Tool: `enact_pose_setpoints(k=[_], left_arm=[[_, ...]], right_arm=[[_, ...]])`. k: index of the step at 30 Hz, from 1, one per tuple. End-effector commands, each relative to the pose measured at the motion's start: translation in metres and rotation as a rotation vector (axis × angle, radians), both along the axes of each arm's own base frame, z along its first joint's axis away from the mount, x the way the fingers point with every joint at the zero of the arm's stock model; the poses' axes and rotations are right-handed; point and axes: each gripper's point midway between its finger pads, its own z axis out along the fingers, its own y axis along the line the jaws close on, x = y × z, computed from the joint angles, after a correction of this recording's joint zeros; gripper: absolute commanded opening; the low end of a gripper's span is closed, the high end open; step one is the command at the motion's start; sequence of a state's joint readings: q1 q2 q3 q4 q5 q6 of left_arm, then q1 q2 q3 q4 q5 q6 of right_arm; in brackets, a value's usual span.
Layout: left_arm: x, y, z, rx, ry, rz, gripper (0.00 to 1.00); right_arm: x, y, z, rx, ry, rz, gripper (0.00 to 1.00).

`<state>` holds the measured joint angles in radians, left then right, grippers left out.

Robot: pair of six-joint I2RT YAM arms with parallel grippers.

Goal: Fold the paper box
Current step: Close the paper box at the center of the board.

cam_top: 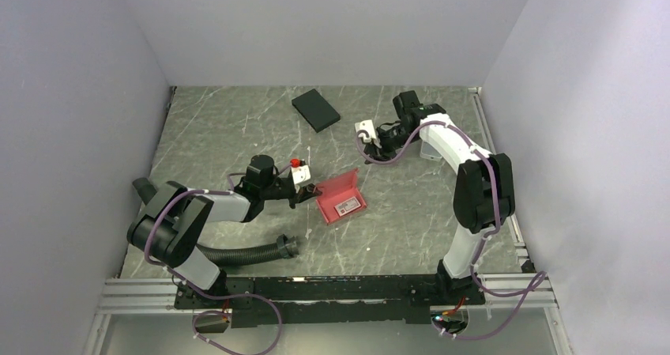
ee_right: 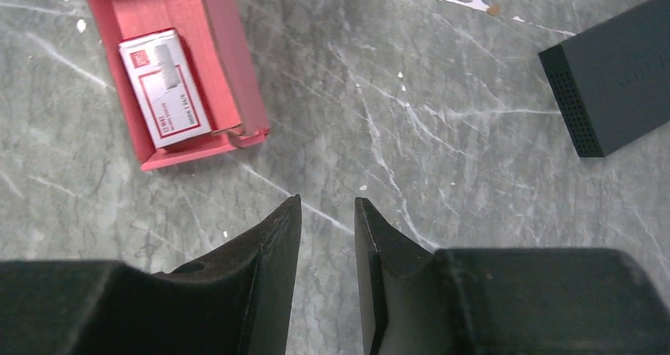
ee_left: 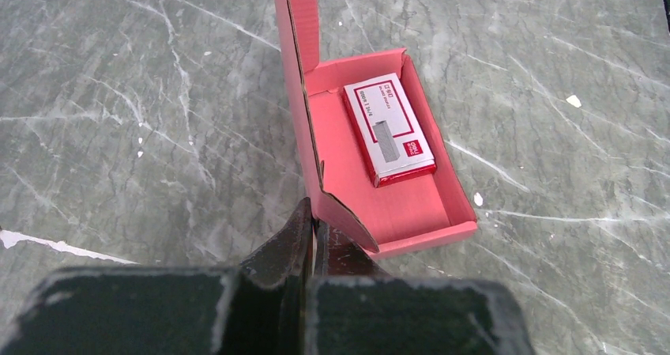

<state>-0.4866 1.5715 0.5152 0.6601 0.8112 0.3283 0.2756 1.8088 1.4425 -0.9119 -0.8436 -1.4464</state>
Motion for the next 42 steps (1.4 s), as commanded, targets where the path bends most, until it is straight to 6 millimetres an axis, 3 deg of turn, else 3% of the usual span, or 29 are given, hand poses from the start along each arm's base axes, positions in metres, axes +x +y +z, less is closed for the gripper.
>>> enact_pose_setpoints(k=[1, 19, 24, 31, 42], left_arm=[[0.000, -0.005, 0.015, -0.015, -0.052, -0.035, 0.00], [0.001, -0.005, 0.015, -0.014, -0.053, -0.031, 0.00], [0.001, -0.005, 0.015, -0.011, -0.056, -0.028, 0.00], [0.002, -0.005, 0.014, -0.011, -0.053, -0.029, 0.00], [0.002, -0.006, 0.014, -0.012, -0.048, -0.030, 0.00]], right_arm=[[0.012, 0.009, 0.012, 0.046, -0.021, -0.050, 0.34], [-0.020, 0.033, 0.006, 0.048, 0.025, 0.083, 0.40], [-0.028, 0.035, 0.009, 0.049, 0.028, 0.120, 0.48], [-0.032, 0.036, 0.009, 0.038, 0.029, 0.130, 0.54], [-0.031, 0.051, 0.007, 0.025, 0.060, 0.109, 0.55]])
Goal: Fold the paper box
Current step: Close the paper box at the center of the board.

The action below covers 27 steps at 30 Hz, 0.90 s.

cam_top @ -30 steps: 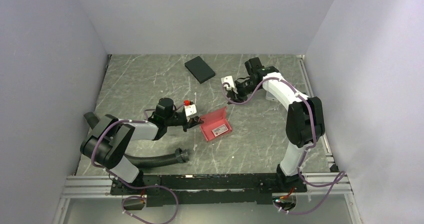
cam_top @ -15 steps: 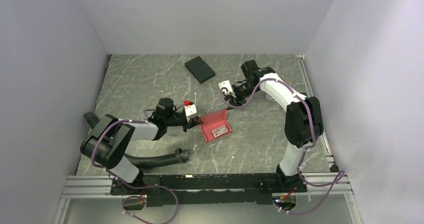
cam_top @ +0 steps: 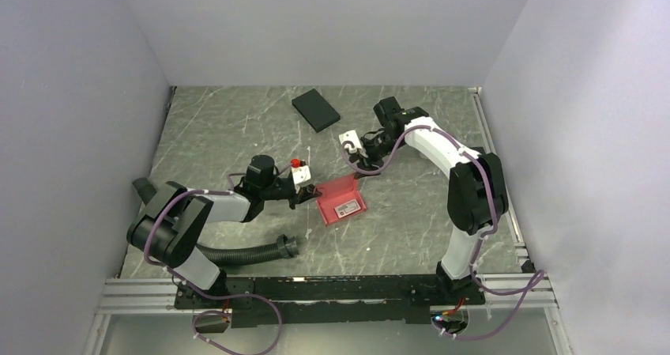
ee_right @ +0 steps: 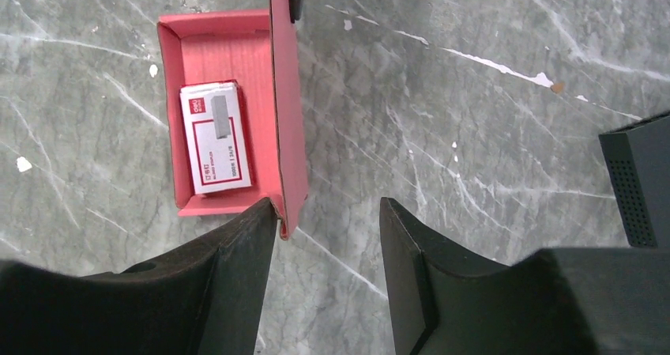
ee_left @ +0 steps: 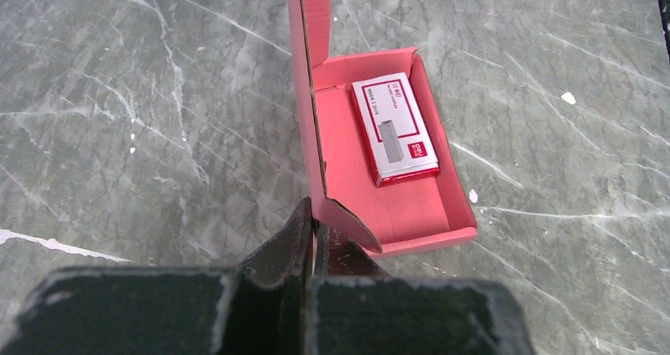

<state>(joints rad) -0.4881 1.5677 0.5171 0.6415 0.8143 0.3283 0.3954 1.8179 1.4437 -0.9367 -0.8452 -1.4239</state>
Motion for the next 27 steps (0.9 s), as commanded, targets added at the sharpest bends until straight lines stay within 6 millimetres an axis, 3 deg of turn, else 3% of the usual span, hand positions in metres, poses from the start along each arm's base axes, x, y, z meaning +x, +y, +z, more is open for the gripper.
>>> enact_pose_setpoints(k=[1, 11, 14, 15, 20, 21, 23, 24, 27], left_arm=[[0.004, -0.006, 0.016, -0.017, -0.062, -0.026, 0.00], [0.004, -0.006, 0.016, -0.021, -0.060, -0.029, 0.00], [0.003, -0.006, 0.016, -0.021, -0.061, -0.029, 0.00], [0.003, -0.006, 0.016, -0.021, -0.060, -0.028, 0.00], [0.003, -0.006, 0.016, -0.021, -0.058, -0.029, 0.00], [0.003, -0.006, 0.016, -0.020, -0.060, -0.029, 0.00], [0.004, -0.005, 0.015, -0.017, -0.061, -0.025, 0.00], [0.004, -0.005, 0.015, -0.016, -0.063, -0.023, 0.00], [0.003, -0.004, 0.015, -0.014, -0.065, -0.023, 0.00]], right_arm=[[0.002, 0.014, 0.010, 0.033, 0.015, -0.001, 0.54], [0.010, 0.017, 0.005, 0.014, 0.054, -0.042, 0.30], [0.009, 0.018, 0.005, 0.016, 0.062, -0.035, 0.11], [0.008, 0.019, 0.005, 0.016, 0.072, -0.032, 0.00], [0.002, 0.023, 0.011, 0.047, 0.089, -0.019, 0.00], [0.001, 0.024, 0.015, 0.055, 0.097, -0.012, 0.05], [-0.004, 0.025, 0.024, 0.077, 0.123, 0.006, 0.45], [-0.007, 0.023, 0.030, 0.085, 0.134, 0.021, 0.59], [-0.014, 0.015, 0.051, 0.125, 0.147, 0.057, 0.83]])
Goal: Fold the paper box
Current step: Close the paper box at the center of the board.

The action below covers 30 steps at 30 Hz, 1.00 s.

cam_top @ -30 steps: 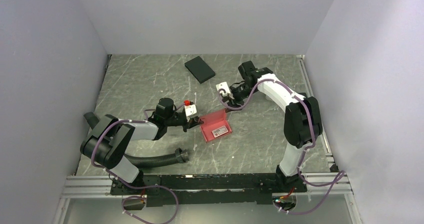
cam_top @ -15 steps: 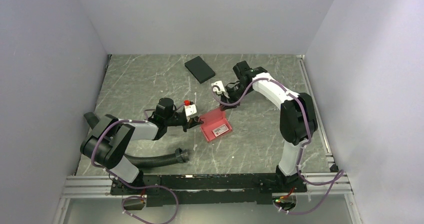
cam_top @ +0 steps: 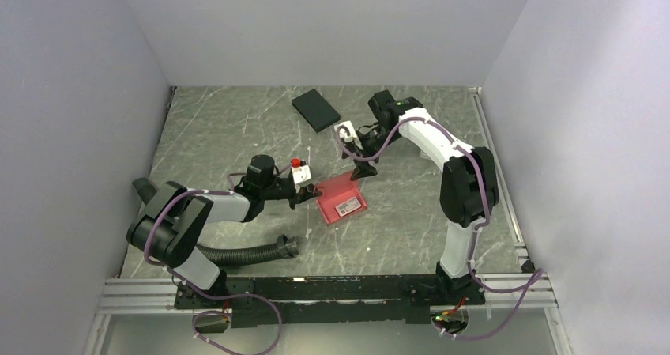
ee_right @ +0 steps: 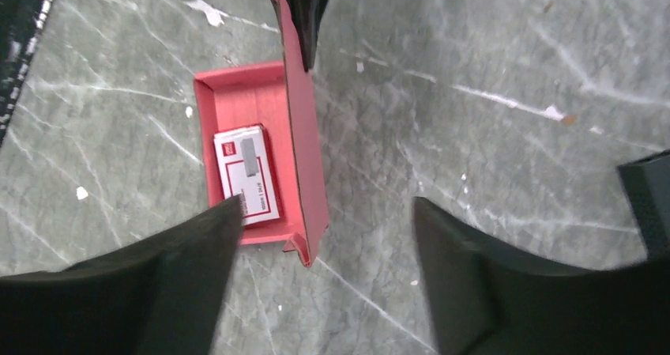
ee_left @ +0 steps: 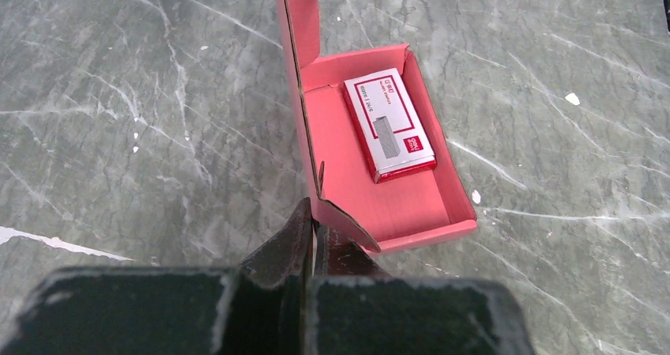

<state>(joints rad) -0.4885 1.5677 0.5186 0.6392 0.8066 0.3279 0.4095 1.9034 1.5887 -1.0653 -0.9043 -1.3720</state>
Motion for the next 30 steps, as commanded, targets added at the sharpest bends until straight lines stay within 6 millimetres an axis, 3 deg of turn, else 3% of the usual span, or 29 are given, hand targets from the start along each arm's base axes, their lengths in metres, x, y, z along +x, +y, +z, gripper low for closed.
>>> enact_pose_setpoints(k=[1, 6, 10, 13, 18, 30], left_arm=[[0.002, -0.005, 0.015, -0.017, -0.067, -0.030, 0.00], [0.002, -0.005, 0.016, -0.020, -0.067, -0.031, 0.00], [0.002, -0.005, 0.016, -0.021, -0.066, -0.032, 0.00], [0.002, -0.006, 0.016, -0.022, -0.063, -0.033, 0.00], [0.002, -0.006, 0.015, -0.022, -0.059, -0.032, 0.00], [0.003, -0.006, 0.016, -0.024, -0.057, -0.033, 0.00]], right_arm=[[-0.012, -0.003, 0.046, 0.123, 0.022, 0.052, 0.97], [0.005, -0.026, 0.046, 0.090, -0.079, -0.022, 1.00], [0.023, -0.039, 0.028, 0.034, -0.163, -0.084, 0.99], [0.033, -0.040, 0.016, 0.010, -0.170, -0.116, 0.90], [0.030, -0.029, 0.008, -0.004, -0.098, -0.083, 0.56], [0.020, -0.009, 0.002, -0.006, -0.111, -0.038, 0.44]])
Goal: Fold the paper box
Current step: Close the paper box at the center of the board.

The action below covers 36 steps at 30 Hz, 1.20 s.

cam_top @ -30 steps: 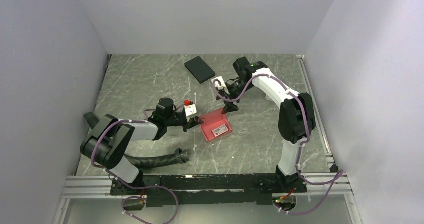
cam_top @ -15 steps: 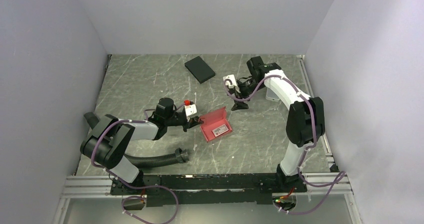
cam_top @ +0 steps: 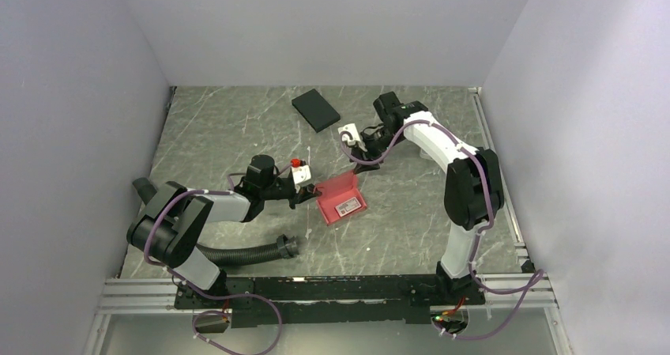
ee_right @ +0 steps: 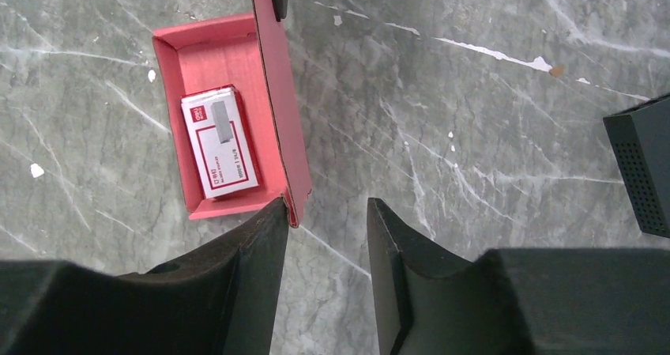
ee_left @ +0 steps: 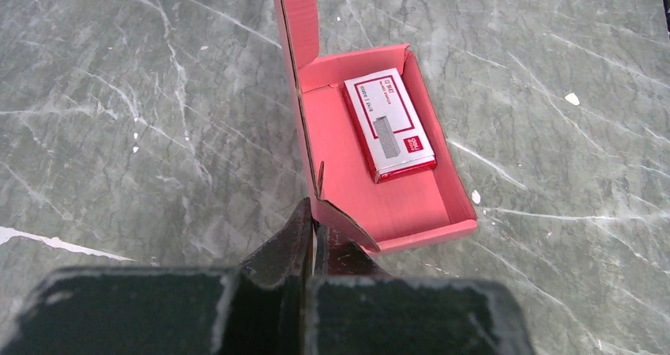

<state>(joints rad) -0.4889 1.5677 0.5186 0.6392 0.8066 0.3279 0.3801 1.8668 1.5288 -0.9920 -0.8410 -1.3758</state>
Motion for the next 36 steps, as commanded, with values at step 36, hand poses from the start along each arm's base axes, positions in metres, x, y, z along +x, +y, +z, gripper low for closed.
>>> enact_pose_setpoints(k=[36], left_arm=[[0.002, -0.007, 0.017, -0.029, -0.060, -0.031, 0.00]], right_arm=[[-0.012, 0.034, 0.007, 0.039, 0.068, 0.050, 0.08]])
